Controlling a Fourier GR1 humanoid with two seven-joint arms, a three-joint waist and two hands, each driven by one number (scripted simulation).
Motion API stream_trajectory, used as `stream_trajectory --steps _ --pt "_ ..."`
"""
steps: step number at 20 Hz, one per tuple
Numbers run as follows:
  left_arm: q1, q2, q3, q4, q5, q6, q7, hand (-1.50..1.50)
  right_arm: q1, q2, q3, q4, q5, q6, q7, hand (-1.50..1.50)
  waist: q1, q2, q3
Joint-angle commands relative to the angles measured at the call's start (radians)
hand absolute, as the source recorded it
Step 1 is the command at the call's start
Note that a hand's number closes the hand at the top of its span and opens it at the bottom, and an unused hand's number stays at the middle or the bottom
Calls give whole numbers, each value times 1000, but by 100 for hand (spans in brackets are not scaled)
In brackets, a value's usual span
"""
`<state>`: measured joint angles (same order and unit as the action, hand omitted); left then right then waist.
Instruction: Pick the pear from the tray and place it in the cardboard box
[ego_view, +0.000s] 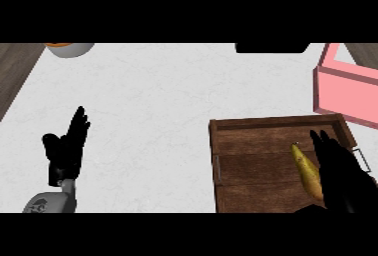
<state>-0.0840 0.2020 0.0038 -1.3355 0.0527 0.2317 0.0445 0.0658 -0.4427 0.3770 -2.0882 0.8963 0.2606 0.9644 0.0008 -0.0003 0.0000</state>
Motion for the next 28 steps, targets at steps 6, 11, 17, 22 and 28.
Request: stream_trajectory --steps 6,11,17,22,28 --pt "-53 -29 13 16 -37 12 18 0 -21 79 -78 134 55 5 -53 -150 -2 0 0" --pt "-7 -41 17 -28 -40 0 27 0 -16 106 -103 149 93 44 -62 -150 0 0 0" --pt "24 -44 33 25 -57 -28 -42 0 -58 98 -173 166 88 142 -90 -150 -1 0 0" --pt "-27 -57 55 41 -76 -7 -31 0 -46 162 -159 177 150 132 -99 -150 -2 0 0" --pt "-20 -95 35 8 -87 -2 -12 0 -76 185 -186 301 190 92 -160 -150 -1 0 0"
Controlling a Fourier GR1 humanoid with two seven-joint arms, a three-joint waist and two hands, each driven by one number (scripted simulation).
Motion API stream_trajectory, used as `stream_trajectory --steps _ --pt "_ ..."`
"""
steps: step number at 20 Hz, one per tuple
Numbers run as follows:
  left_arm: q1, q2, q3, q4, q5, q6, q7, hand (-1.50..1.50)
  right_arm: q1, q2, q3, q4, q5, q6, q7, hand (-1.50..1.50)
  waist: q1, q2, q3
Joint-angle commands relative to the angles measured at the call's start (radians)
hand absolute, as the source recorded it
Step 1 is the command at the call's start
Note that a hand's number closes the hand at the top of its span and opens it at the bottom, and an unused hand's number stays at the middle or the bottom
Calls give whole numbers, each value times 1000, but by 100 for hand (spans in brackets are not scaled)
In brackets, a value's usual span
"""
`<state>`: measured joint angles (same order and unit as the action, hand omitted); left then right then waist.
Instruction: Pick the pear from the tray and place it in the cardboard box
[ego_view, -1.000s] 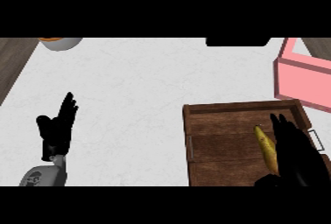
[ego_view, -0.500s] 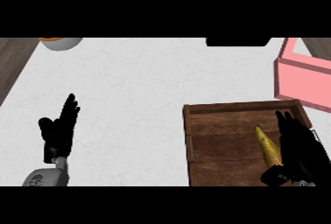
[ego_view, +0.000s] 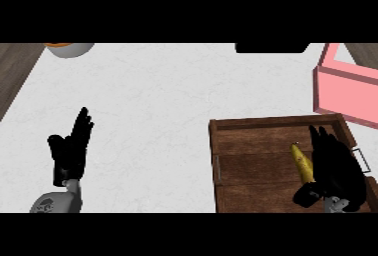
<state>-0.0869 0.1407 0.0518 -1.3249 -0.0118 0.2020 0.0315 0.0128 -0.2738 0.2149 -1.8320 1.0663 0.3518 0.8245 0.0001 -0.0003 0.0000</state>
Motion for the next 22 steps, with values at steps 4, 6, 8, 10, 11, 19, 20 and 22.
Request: stream_trajectory --steps 4,6,8,10,11,19,20,22 --pt "-23 5 40 70 9 -26 -56 0 56 23 -22 138 51 -146 -117 -150 -2 1 0" --pt "-45 -15 33 115 -8 -19 -78 0 73 26 -29 61 53 -102 -109 -150 -4 0 0" --pt "41 -7 6 -73 -6 -21 50 0 26 17 -64 162 51 -138 -164 -150 2 -1 0" --pt "28 19 42 -4 11 -61 -27 0 -30 -6 -119 124 0 -35 -171 -150 0 0 0" --pt "-26 7 38 1 -21 -9 17 0 7 73 -33 157 79 -125 -131 -150 -1 0 0" --pt "25 -3 25 -9 -18 -44 -9 0 -53 23 -43 295 116 -255 -322 150 3 1 0" --pt "37 -11 22 -57 -16 -33 18 0 -49 20 -68 307 122 -287 -329 150 2 0 0" --pt "129 0 19 -108 -13 -60 -22 0 -73 -3 -85 266 115 -227 -328 150 5 -1 0"
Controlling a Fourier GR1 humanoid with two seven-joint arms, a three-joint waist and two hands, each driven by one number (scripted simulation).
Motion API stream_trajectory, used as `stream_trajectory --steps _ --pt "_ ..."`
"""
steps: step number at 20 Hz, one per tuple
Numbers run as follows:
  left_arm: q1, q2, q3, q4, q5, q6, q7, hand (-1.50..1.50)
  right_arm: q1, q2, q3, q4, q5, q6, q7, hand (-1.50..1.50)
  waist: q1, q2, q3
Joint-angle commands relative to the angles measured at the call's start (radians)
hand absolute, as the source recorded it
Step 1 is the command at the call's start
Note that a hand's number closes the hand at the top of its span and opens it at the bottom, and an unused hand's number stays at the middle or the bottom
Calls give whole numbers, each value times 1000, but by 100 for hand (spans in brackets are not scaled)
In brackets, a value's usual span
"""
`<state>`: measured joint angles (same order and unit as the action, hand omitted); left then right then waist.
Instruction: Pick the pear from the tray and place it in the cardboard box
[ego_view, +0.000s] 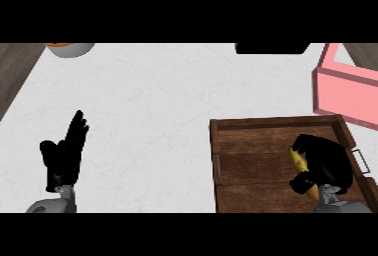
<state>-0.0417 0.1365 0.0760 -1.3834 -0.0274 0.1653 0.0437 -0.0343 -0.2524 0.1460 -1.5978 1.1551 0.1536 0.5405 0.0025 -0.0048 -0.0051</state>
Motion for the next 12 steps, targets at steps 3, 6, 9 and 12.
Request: stream_trajectory --steps 3,6,9,12 --pt "-61 -27 -3 57 -21 20 -5 0 3 -6 -6 33 58 -60 -64 150 -4 5 5" --pt "-43 -18 19 63 -8 13 -9 0 -37 -31 -47 71 53 -80 -108 150 -2 5 5" --pt "-71 16 35 64 7 -13 7 0 109 -99 26 -48 -79 4 -311 150 -15 4 5" --pt "-50 -4 24 39 4 2 16 0 187 -173 70 -33 -163 18 -534 150 -15 4 7"
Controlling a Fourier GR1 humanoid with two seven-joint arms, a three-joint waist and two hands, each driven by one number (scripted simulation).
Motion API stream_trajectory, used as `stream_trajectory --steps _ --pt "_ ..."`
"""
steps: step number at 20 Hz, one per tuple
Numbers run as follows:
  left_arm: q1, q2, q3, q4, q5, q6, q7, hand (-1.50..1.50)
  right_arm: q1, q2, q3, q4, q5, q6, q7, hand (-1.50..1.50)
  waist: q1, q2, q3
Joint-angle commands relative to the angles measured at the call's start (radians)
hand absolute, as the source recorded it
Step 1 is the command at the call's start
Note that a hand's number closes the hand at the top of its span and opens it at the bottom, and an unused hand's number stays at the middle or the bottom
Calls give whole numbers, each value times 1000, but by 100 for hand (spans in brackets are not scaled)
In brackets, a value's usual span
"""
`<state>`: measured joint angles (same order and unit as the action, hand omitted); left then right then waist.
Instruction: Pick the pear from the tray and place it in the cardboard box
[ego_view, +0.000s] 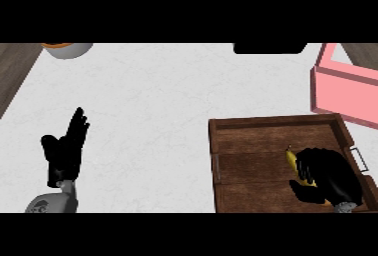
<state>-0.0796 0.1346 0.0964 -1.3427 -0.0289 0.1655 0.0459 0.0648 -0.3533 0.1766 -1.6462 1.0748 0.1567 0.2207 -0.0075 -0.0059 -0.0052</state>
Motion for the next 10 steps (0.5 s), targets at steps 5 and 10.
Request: stream_trajectory --steps 5,10 --pt "5 -18 -18 -24 -25 24 8 0 172 -184 -67 -166 -156 21 -354 150 0 4 5" --pt "-12 -16 10 38 -8 19 -32 0 262 -311 -290 -401 -363 109 -452 150 -19 2 4"
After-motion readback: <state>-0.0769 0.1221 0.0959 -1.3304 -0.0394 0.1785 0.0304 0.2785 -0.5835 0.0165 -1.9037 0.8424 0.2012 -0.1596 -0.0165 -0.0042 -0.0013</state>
